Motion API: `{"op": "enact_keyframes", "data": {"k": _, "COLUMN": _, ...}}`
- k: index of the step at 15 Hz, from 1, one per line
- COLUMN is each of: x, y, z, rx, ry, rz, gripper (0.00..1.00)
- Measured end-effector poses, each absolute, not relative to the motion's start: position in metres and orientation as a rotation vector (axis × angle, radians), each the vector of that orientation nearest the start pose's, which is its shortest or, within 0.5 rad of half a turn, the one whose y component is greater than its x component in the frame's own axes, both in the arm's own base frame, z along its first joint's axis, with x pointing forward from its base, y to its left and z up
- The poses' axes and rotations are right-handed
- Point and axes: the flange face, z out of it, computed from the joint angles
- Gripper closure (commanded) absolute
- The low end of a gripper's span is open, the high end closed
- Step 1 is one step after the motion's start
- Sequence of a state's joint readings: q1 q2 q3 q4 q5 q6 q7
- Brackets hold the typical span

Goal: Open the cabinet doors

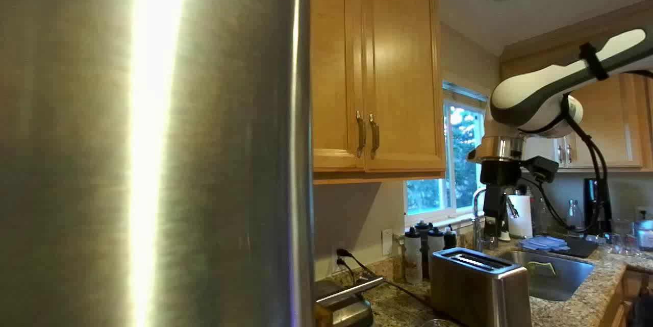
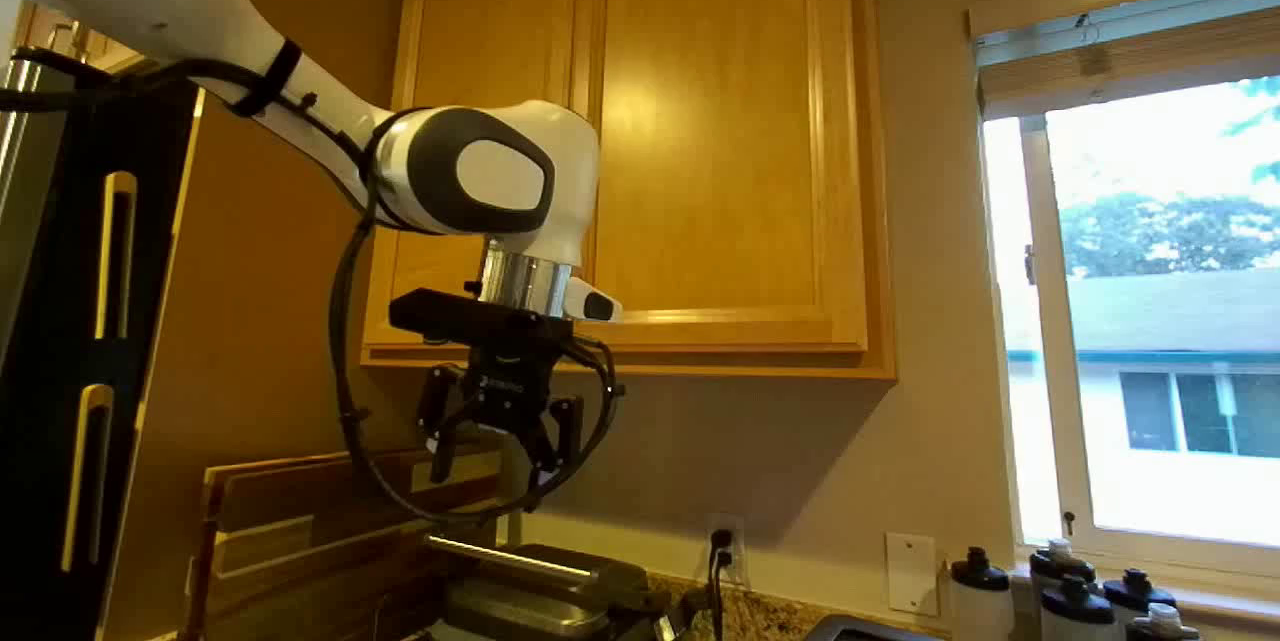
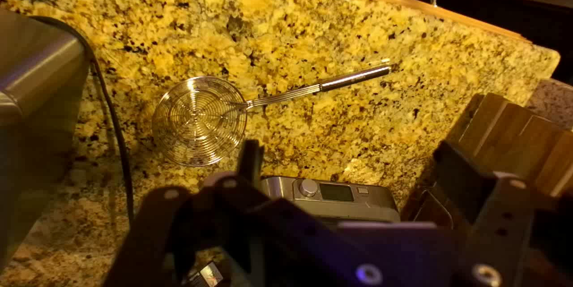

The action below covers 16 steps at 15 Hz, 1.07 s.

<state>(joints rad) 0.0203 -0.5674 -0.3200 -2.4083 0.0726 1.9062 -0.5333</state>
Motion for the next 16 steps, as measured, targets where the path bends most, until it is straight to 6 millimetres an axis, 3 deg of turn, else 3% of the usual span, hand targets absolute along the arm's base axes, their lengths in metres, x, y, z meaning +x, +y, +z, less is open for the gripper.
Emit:
{"op": "enact_keyframes", "data": {"k": 10, "x": 0.376, "y": -0.109, "z": 0.513, "rx": -2.921, "ry": -0.413, "rz": -0.187, "gripper": 0.00}}
{"op": "enact_keyframes", "data": {"k": 12, "x": 0.381, "y": -0.099, "z": 0.525, "rx": -2.943, "ry": -0.441, "rz": -0.209, "gripper": 0.00}}
{"op": "enact_keyframes", "data": {"k": 16, "x": 0.394, "y": -0.076, "z": 0.571, "rx": -3.008, "ry": -0.471, "rz": -0.329, "gripper": 0.00}}
